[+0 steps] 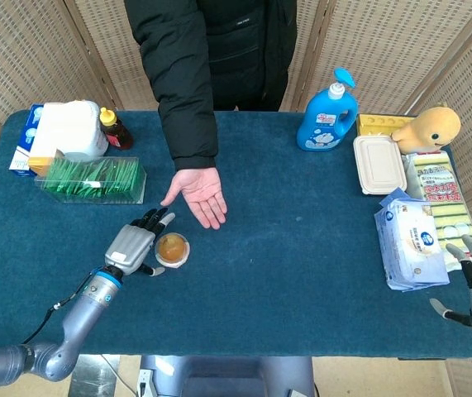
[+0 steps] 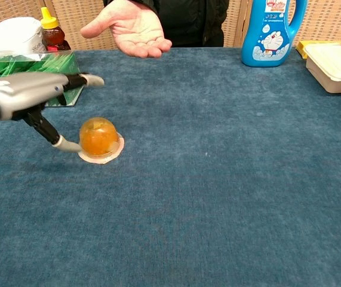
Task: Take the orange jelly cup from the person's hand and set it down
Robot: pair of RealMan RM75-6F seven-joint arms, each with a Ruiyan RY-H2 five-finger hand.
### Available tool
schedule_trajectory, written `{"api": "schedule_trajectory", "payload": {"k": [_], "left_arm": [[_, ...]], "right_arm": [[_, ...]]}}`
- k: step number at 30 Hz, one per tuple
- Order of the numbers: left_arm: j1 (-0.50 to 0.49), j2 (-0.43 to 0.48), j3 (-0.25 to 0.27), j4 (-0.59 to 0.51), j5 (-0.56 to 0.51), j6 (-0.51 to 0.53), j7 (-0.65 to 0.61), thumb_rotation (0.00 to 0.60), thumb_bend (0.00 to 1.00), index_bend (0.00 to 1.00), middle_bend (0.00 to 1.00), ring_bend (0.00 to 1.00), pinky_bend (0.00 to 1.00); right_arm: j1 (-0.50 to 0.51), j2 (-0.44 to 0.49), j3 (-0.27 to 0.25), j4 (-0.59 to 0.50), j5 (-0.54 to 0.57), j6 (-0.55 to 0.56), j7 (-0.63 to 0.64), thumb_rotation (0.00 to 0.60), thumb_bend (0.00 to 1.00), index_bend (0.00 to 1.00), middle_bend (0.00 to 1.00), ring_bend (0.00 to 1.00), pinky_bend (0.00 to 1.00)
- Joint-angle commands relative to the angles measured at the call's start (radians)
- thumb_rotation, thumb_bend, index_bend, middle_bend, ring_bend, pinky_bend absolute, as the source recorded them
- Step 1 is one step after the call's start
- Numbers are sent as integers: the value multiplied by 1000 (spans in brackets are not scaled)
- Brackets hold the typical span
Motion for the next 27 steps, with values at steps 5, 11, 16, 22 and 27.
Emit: {"api": "schedule_trajectory", "payload": {"k": [5,11,16,22,27], "left_arm": [[184,253,114,-214,228,237,-67,600,53,0,0,0,206],[386,284,181,-209,280,489,10,600,31,0,0,0,127],[499,308,200,-207,304,588,-72,600,30,0,0,0,99],[542,324,186,-197,327,592,-109,600,31,0,0,0,99],[562,329,177,-196,352,584,-109,600,31,0,0,0,99]], "right_arm": [[-5,2,-2,-7,-10,13,-3,600,165,164,47,54,0],[-9,2,-6,-15,-20,24,-12,600,165,164,47,54,0],[-13,2,-8,-20,-29,33,-19,600,164,164,47,54,0],[-14,2,-11,-22,-36,37,-23,600,165,164,47,54,0],[-18,8,-8,-25,-40,49,-14,600,165,164,47,54,0]]}}
